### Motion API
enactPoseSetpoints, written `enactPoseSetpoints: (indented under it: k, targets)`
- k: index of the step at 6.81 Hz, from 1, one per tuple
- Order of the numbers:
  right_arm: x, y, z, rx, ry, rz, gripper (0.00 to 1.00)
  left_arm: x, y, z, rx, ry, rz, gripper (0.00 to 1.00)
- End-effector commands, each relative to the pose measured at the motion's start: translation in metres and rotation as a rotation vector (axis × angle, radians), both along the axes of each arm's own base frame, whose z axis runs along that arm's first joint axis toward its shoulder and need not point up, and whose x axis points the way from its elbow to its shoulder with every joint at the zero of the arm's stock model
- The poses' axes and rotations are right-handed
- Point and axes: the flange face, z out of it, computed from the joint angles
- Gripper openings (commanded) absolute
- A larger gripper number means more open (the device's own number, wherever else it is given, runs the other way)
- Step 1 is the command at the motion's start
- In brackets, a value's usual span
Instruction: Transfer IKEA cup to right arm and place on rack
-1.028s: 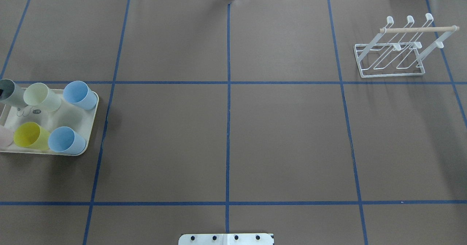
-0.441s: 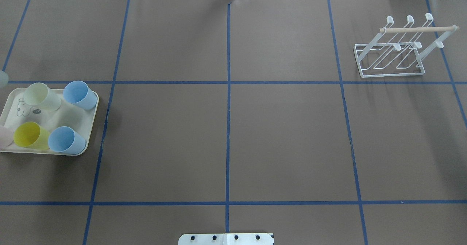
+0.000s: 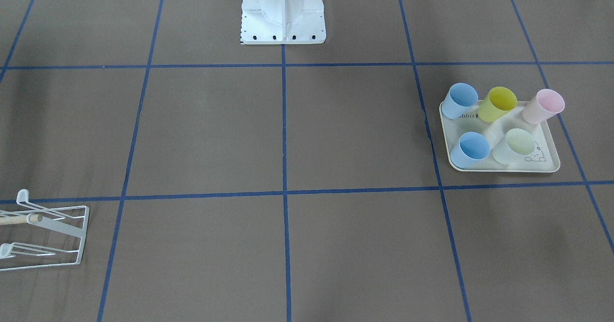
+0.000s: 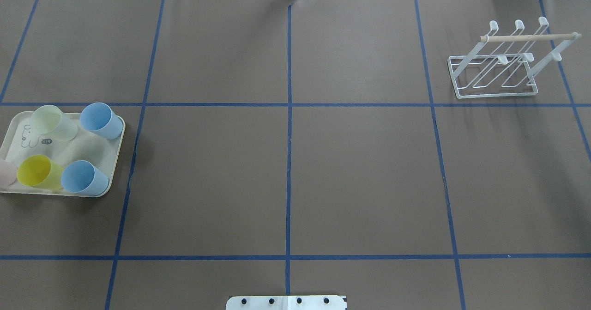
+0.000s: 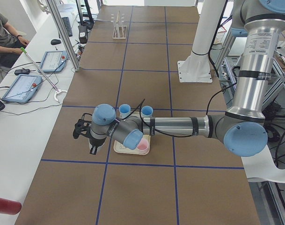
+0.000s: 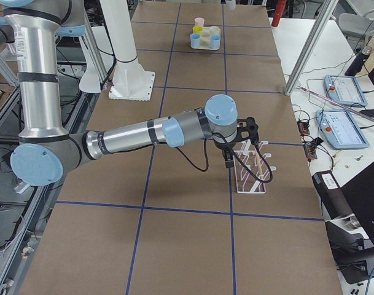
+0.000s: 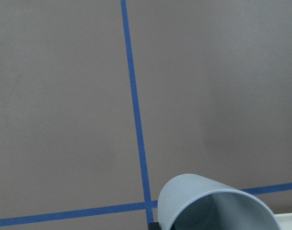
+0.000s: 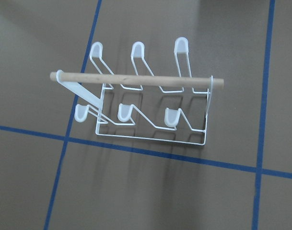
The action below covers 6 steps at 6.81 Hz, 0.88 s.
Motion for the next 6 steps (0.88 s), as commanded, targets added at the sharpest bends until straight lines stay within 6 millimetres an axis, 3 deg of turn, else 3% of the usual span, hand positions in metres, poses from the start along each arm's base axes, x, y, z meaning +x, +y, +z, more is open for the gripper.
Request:
enactPoseSetpoints:
  k: [1,3,4,6]
  targets:
    - [-0.06,-0.048,-0.078,-0.043,0.009,0.063,1.0,0.019,-0.029,-0.074,-0.066,0.103,-0.166,0.0]
    - [-0.128,-0.067,-0.138,-0.045,-0.019,0.119,0.99,0.085,-0.02,-0.146,-0.091,0.265,-0.26,0.0]
    - [-0.161,-0.062,-0.152,-0.037,-0.073,0.174,0.99,0.128,-0.011,-0.17,-0.107,0.367,-0.309,0.0]
    - [-0.229,-0.04,-0.183,-0.094,-0.288,0.314,0.99,0.18,0.01,-0.198,-0.153,0.594,-0.342,0.0]
